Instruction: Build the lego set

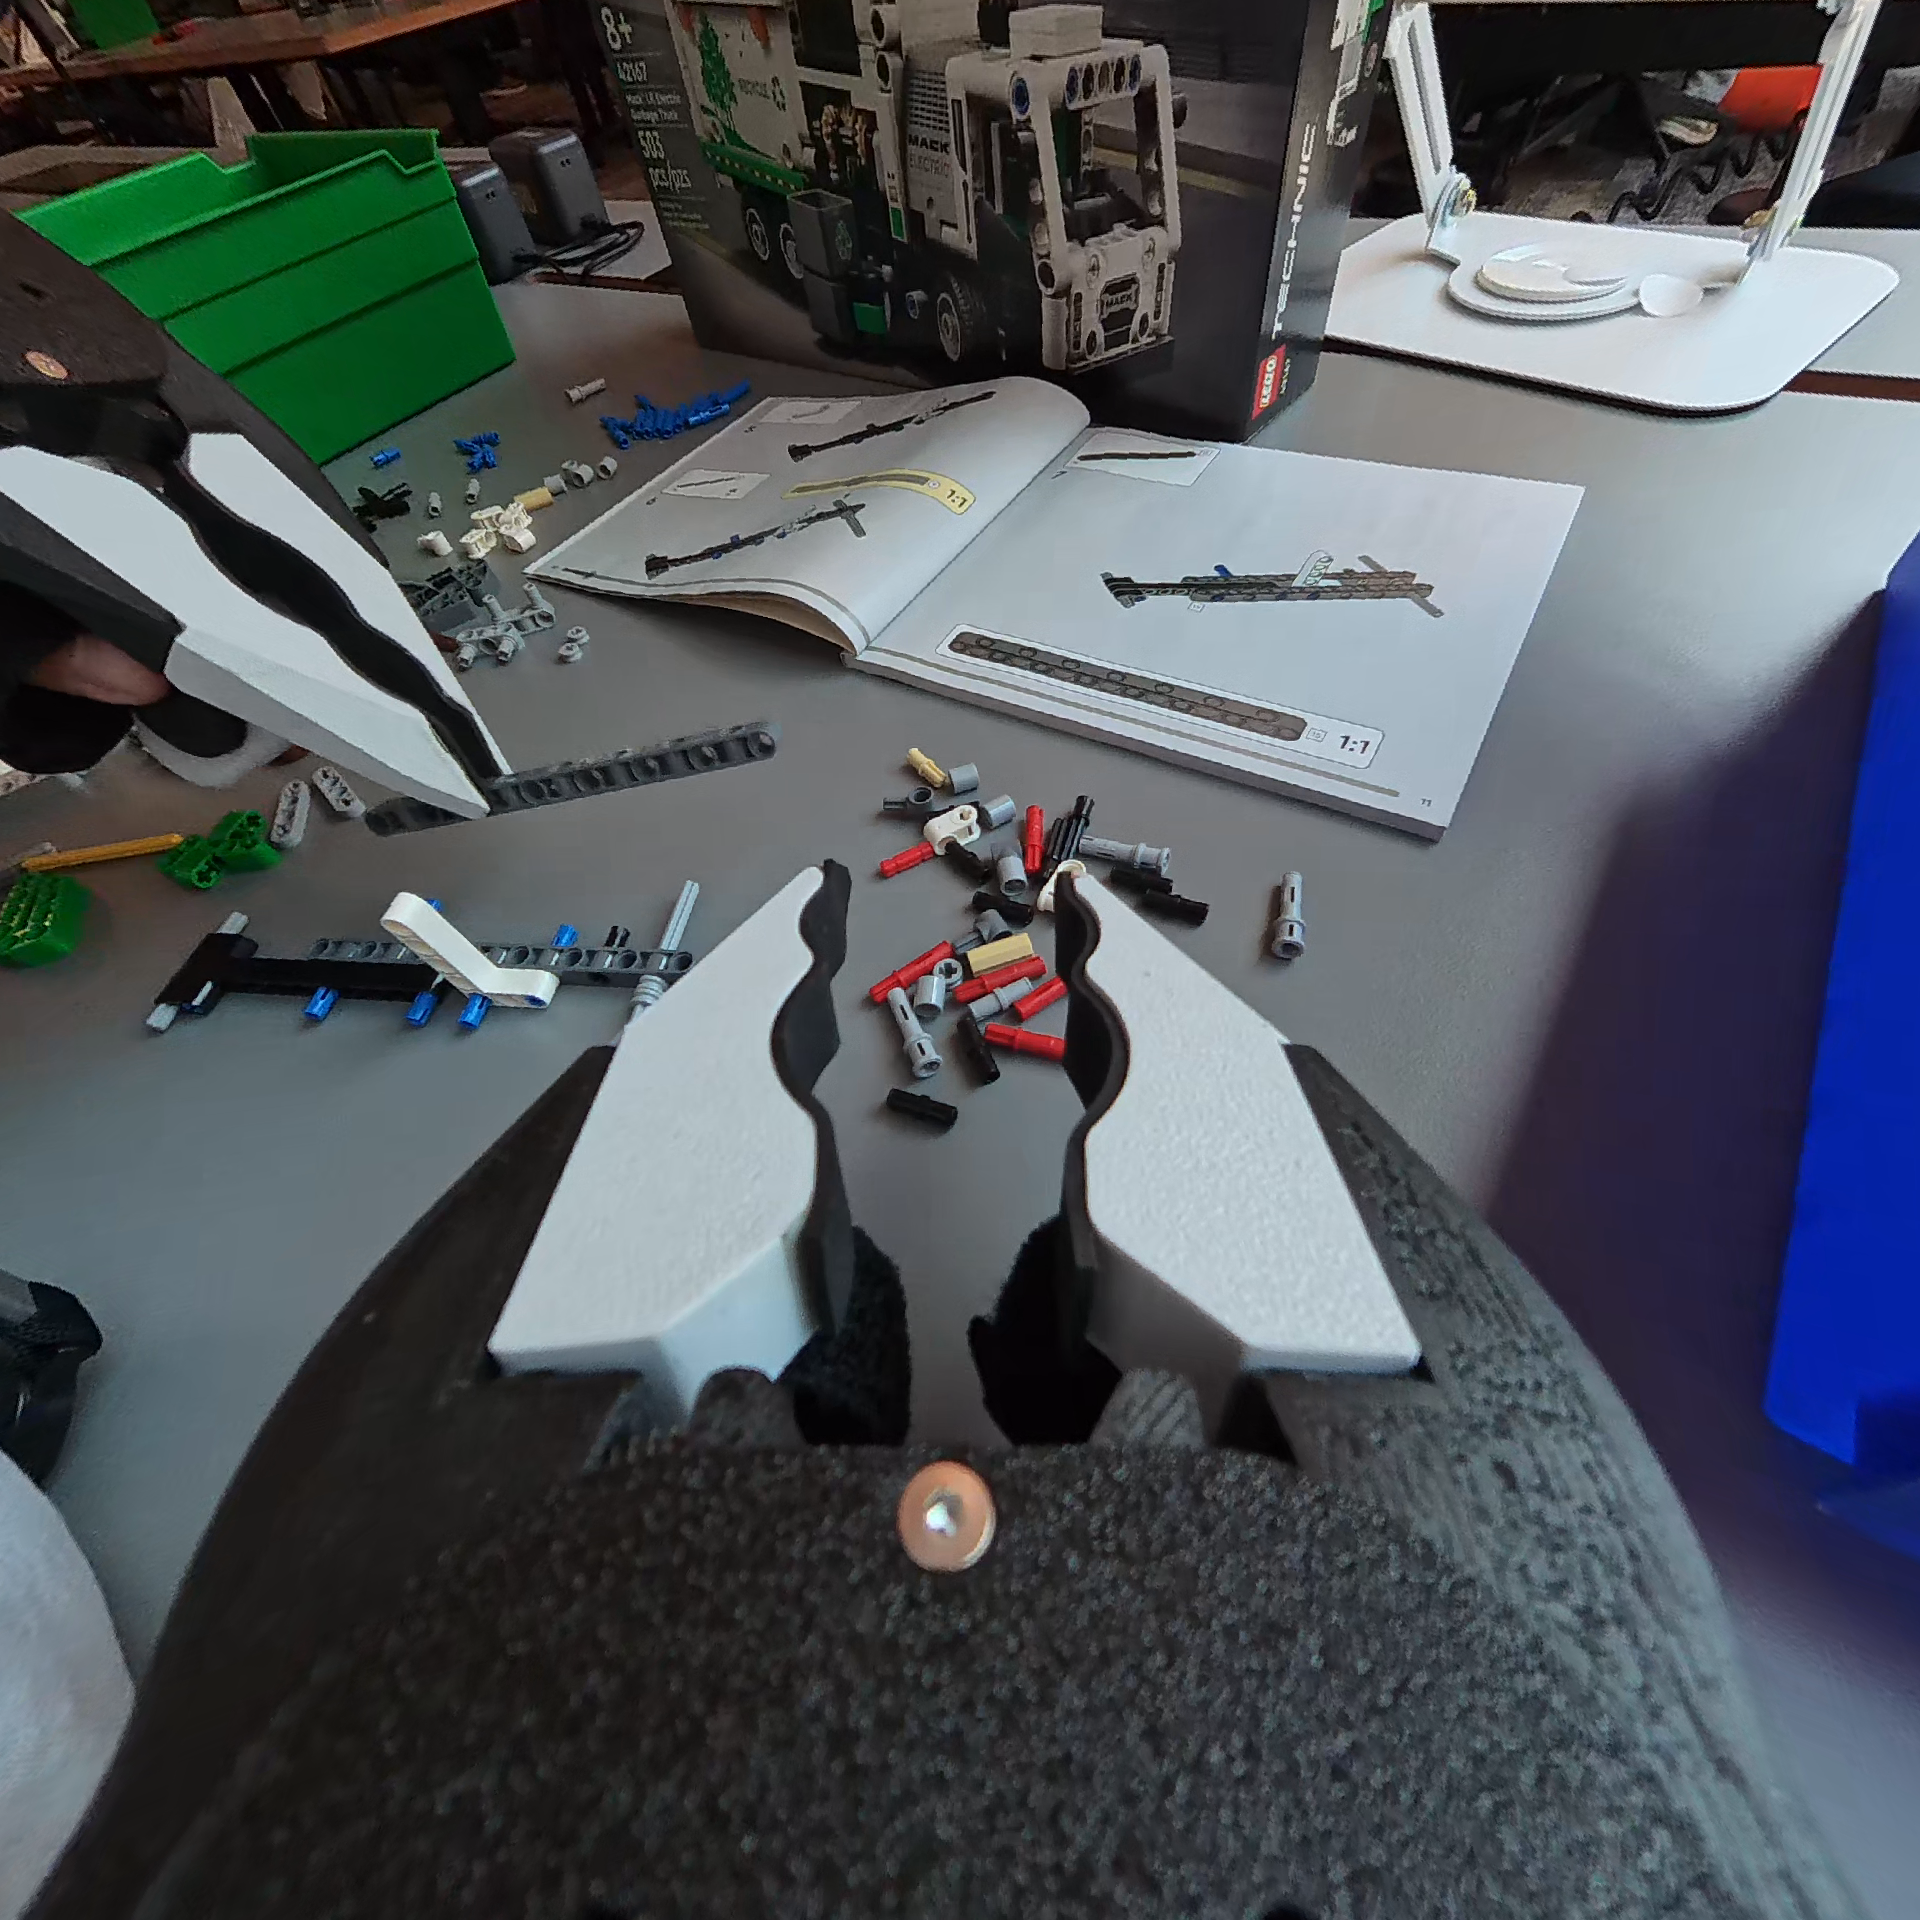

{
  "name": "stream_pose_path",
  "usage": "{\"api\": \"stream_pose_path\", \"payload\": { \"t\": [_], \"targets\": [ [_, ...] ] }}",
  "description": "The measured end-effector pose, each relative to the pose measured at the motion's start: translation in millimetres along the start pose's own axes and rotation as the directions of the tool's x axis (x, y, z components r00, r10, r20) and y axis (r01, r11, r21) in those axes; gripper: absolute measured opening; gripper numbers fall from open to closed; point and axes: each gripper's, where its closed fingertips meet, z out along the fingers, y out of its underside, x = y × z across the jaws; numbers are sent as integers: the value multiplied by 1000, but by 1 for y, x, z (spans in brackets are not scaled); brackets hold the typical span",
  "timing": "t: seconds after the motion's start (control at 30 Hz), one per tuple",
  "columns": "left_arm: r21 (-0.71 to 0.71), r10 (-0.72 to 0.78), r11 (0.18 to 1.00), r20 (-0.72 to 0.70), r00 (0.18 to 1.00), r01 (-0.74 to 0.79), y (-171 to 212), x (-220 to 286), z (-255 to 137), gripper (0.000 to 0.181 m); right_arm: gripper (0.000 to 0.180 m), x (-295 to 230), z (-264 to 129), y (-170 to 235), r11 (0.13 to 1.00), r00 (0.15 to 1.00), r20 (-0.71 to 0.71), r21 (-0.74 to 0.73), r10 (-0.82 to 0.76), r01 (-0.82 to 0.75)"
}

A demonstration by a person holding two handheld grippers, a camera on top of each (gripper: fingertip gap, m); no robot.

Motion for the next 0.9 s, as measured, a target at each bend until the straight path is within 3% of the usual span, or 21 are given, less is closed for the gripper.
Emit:
{"api": "stream_pose_path", "payload": {
  "t": [0.03,0.5,0.8,0.9],
  "targets": [
    [0,3,1000,-1,1000,-3,0,0,0,7,39,0,0,0,1000,1000,0,1,1,-1],
    [41,26,999,51,998,-28,0,13,-26,7,39,-2,0,0,1000,1000,22,4,5,-5],
    [-3,171,985,34,985,-171,42,79,-34,7,39,-2,-5,-6,999,999,29,49,15,-16],
    [-29,113,993,40,993,-112,56,85,-16,7,39,-5,-6,-4,999,1000,24,43,-3,2]
  ]
}}
